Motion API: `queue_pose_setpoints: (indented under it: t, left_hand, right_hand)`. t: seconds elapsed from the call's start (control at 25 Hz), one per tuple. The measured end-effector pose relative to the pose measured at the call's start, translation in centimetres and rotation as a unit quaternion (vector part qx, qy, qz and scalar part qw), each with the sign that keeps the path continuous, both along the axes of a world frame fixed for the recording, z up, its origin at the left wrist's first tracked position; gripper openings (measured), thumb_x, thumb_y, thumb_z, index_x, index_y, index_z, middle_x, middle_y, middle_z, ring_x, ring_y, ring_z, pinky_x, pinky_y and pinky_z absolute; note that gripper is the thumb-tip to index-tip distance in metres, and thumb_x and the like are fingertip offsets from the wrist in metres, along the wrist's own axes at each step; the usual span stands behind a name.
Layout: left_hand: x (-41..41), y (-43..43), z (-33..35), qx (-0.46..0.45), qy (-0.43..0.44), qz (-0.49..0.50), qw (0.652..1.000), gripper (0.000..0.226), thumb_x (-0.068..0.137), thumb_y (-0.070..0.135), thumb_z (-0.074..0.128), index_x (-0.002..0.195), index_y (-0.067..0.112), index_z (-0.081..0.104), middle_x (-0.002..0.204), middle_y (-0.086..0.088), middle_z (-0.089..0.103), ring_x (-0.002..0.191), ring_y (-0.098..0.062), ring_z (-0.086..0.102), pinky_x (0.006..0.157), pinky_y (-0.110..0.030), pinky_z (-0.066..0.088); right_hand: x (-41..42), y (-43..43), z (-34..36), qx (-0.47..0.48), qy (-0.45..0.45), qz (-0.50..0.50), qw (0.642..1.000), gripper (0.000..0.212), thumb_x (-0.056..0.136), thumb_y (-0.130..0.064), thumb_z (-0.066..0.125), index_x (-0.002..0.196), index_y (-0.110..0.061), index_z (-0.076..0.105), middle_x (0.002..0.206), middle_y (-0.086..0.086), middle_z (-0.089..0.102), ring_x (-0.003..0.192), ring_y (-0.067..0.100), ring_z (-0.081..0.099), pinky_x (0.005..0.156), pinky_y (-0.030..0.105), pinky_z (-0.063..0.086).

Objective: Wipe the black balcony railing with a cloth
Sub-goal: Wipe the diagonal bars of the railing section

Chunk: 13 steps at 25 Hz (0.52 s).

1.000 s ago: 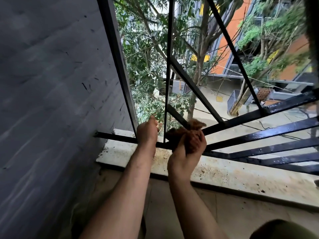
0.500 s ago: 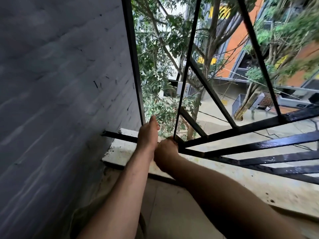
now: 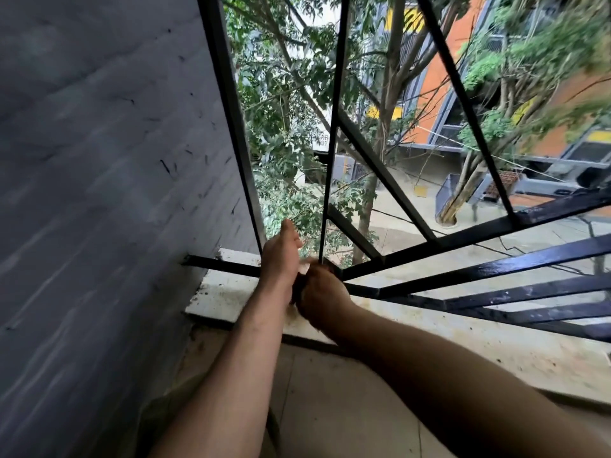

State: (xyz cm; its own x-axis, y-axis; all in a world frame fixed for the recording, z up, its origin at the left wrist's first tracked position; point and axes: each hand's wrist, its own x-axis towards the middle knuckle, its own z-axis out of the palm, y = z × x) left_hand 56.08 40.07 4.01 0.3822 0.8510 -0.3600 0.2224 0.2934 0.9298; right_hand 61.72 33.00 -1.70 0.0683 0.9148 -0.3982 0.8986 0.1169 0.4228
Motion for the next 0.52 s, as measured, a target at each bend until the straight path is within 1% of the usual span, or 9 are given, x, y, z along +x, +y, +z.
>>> queue_pose_setpoints:
  t: [0.08, 0.16, 0.2, 0.24, 0.28, 0.32, 0.36, 0.48, 0.52]
  left_hand:
    - [0.2, -0.1, -0.5, 0.018, 0.004, -0.01, 1.0, 0.056, 0.105, 0.055, 0.031, 0.112, 0.012, 0.068, 0.115, -0.005, 0.07, 0.1, -0.018, 0.062, 0.073, -0.028, 0.039]
    - [0.4, 0.0, -0.6, 0.029, 0.008, -0.008, 1.0, 0.053, 0.105, 0.056, 0.033, 0.101, 0.017, 0.068, 0.111, -0.006, 0.071, 0.107, -0.024, 0.062, 0.082, -0.032, 0.038]
    - [0.4, -0.1, -0.7, 0.024, 0.001, -0.009, 1.0, 0.052, 0.105, 0.056, 0.033, 0.101, 0.018, 0.068, 0.11, -0.005, 0.071, 0.108, -0.025, 0.063, 0.085, -0.034, 0.038]
    - [0.4, -0.2, -0.7, 0.02, -0.007, -0.009, 1.0, 0.051, 0.105, 0.056, 0.033, 0.101, 0.019, 0.068, 0.11, -0.005, 0.071, 0.11, -0.025, 0.063, 0.087, -0.035, 0.038]
    - [0.5, -0.4, -0.5, 0.019, -0.011, -0.008, 1.0, 0.051, 0.105, 0.055, 0.033, 0.104, 0.018, 0.068, 0.11, -0.004, 0.071, 0.11, -0.025, 0.063, 0.088, -0.035, 0.038]
    - [0.9, -0.5, -0.4, 0.02, -0.012, -0.008, 1.0, 0.052, 0.106, 0.054, 0.032, 0.108, 0.016, 0.068, 0.11, -0.004, 0.071, 0.11, -0.024, 0.063, 0.088, -0.034, 0.039]
    - [1.3, -0.9, 0.0, 0.019, -0.013, -0.009, 1.0, 0.054, 0.107, 0.053, 0.031, 0.113, 0.013, 0.067, 0.11, -0.005, 0.07, 0.109, -0.023, 0.063, 0.087, -0.033, 0.039]
    - [2.3, -2.0, 0.6, -0.007, -0.035, -0.027, 0.999, 0.06, 0.106, 0.055, 0.028, 0.107, 0.011, 0.069, 0.103, -0.009, 0.073, 0.093, -0.02, 0.068, 0.075, -0.031, 0.047]
    - [2.5, -2.4, 0.8, -0.021, -0.046, -0.025, 0.998, 0.061, 0.106, 0.056, 0.028, 0.099, 0.012, 0.07, 0.098, -0.012, 0.074, 0.085, -0.021, 0.07, 0.073, -0.033, 0.051]
  right_hand:
    - [0.3, -2.9, 0.6, 0.112, 0.134, -0.012, 0.985, 0.024, 0.083, -0.015, 0.046, 0.096, -0.005, 0.064, 0.08, 0.014, 0.07, 0.071, 0.034, 0.066, 0.072, 0.042, 0.052]
    - [0.4, -6.5, 2.1, 0.22, 0.328, -0.162, 0.904, 0.015, 0.085, -0.017, 0.049, 0.094, -0.016, 0.06, 0.092, 0.009, 0.07, 0.085, 0.034, 0.067, 0.071, 0.038, 0.049]
    - [0.5, -8.4, 2.7, 0.259, 0.413, -0.278, 0.827, 0.011, 0.085, -0.016, 0.055, 0.093, -0.021, 0.061, 0.096, 0.006, 0.072, 0.089, 0.03, 0.068, 0.07, 0.036, 0.049]
    - [0.8, -10.2, 3.1, 0.32, 0.48, -0.384, 0.721, 0.009, 0.085, -0.017, 0.059, 0.091, -0.023, 0.063, 0.092, 0.004, 0.074, 0.083, 0.024, 0.069, 0.067, 0.034, 0.051]
    - [0.9, -11.7, 3.1, 0.397, 0.511, -0.462, 0.607, 0.008, 0.085, -0.02, 0.062, 0.092, -0.022, 0.064, 0.089, 0.003, 0.075, 0.076, 0.018, 0.068, 0.064, 0.034, 0.051]
    - [0.6, -12.6, 3.2, 0.469, 0.502, -0.499, 0.528, 0.014, 0.085, -0.02, 0.064, 0.099, -0.022, 0.063, 0.09, 0.003, 0.074, 0.073, 0.014, 0.066, 0.062, 0.033, 0.048]
    - [0.2, -13.0, 2.7, 0.515, 0.479, -0.506, 0.5, 0.026, 0.083, -0.015, 0.066, 0.107, -0.022, 0.061, 0.095, 0.002, 0.072, 0.077, 0.017, 0.065, 0.065, 0.033, 0.048]
    - [-2.5, -8.6, 2.2, 0.495, 0.515, -0.454, 0.532, 0.05, 0.079, -0.015, 0.067, 0.126, -0.024, 0.056, 0.109, -0.009, 0.066, 0.097, 0.018, 0.064, 0.078, 0.035, 0.05]
    - [-3.2, -6.1, 2.7, 0.491, 0.548, -0.445, 0.511, 0.046, 0.079, -0.02, 0.06, 0.125, -0.026, 0.056, 0.108, -0.012, 0.065, 0.097, 0.014, 0.062, 0.079, 0.034, 0.049]
